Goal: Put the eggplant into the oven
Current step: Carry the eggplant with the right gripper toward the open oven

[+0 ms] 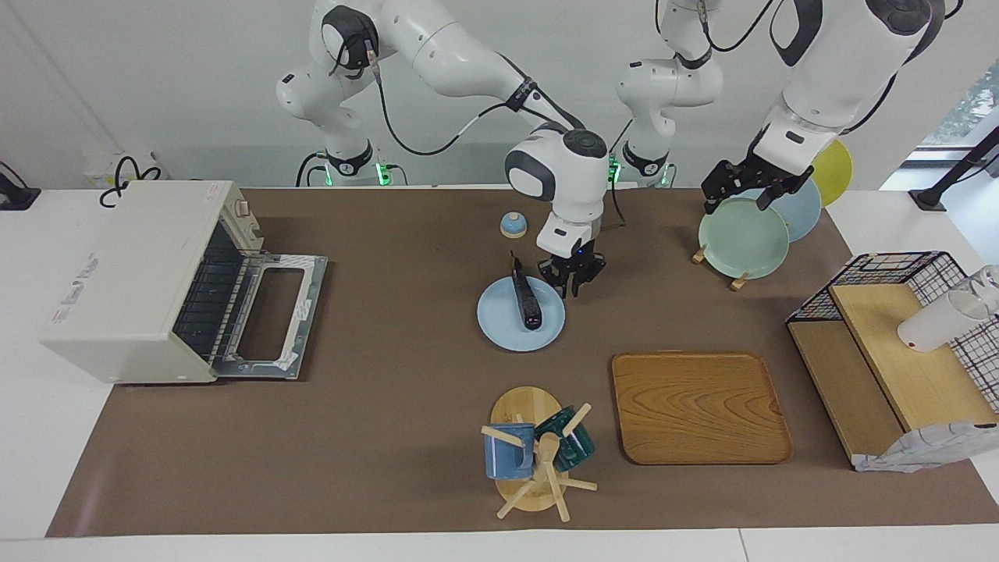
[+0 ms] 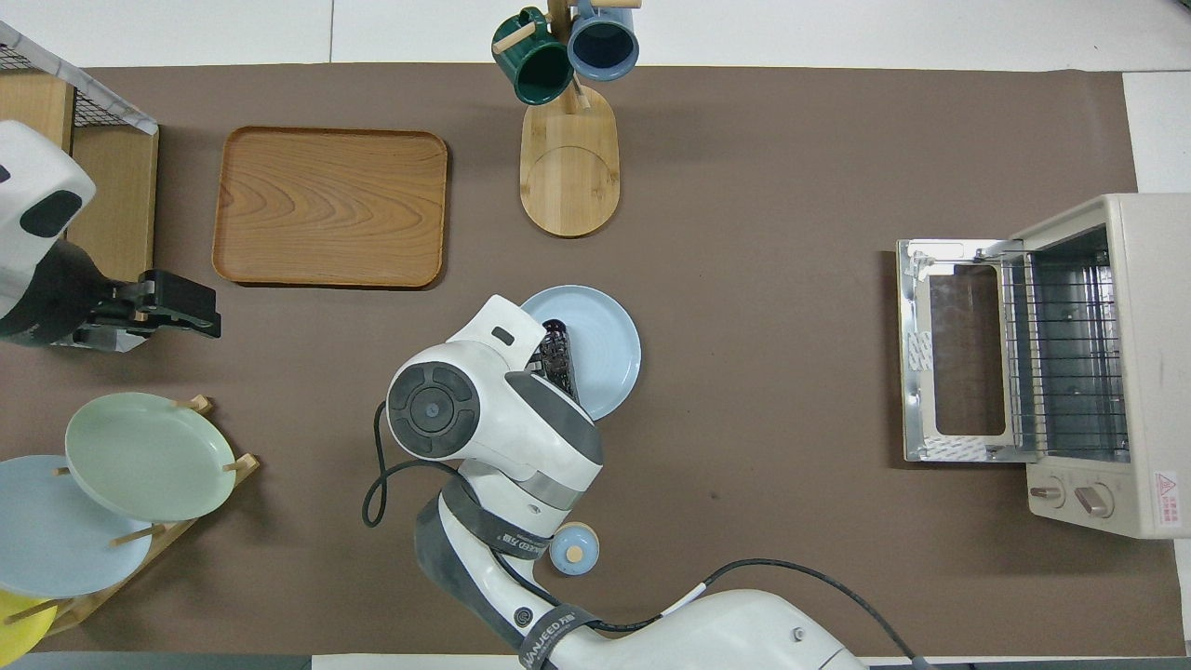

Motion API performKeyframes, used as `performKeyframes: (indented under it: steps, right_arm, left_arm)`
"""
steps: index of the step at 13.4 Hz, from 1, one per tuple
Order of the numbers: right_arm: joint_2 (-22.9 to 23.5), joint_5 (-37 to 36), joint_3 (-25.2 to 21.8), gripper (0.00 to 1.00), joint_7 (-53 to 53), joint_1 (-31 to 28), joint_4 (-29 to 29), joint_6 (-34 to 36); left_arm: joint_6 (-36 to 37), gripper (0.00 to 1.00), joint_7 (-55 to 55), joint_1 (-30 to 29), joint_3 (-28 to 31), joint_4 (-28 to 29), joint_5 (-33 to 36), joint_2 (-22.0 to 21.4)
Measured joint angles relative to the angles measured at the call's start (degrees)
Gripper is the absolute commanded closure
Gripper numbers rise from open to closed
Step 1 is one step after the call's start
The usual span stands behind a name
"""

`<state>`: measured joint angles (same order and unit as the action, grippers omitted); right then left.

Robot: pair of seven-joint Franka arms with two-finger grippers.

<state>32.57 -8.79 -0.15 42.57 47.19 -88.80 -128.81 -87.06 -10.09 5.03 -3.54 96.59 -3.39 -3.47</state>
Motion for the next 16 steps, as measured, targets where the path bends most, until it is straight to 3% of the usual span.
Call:
performKeyframes:
  steps: [4,9,10,11,12,16]
  right_arm:
    - [-2.6,-1.9,0.0,0.73,-2.5,0.2,-6.5,-4.3]
    - [-4.0,-1.9,0.0,0.74,-2.6,0.5,-12.0,-9.9]
    - [-4.1,-1.9,0.1,0.78,-2.6,0.6,-12.5,-10.3]
    - [-4.2,-1.9,0.1,0.95,-2.6,0.6,-12.8,-10.5]
    - [-4.3,-1.9,0.1,1.00,-2.6,0.6,-13.1,-10.6]
    - [-5.3,-3.3,0.0,1.00,-2.9,0.6,-13.3,-9.4]
  left_arm:
    - [-2.3,0.00,0.4,0.0,0.0,3.5,0.0,-1.0]
    - [-2.6,0.00,1.7,0.1,0.3,1.9,0.0,-0.9]
    - [-1.4,0.00,1.9,0.3,0.5,1.0,0.0,-0.8]
    - [0.1,0.00,1.9,0.6,0.8,-0.2,0.0,-0.7]
    - [1.6,0.00,1.9,0.7,0.9,-1.2,0.2,-0.6]
    - [3.3,0.00,2.1,0.9,0.9,-2.4,0.9,-0.4]
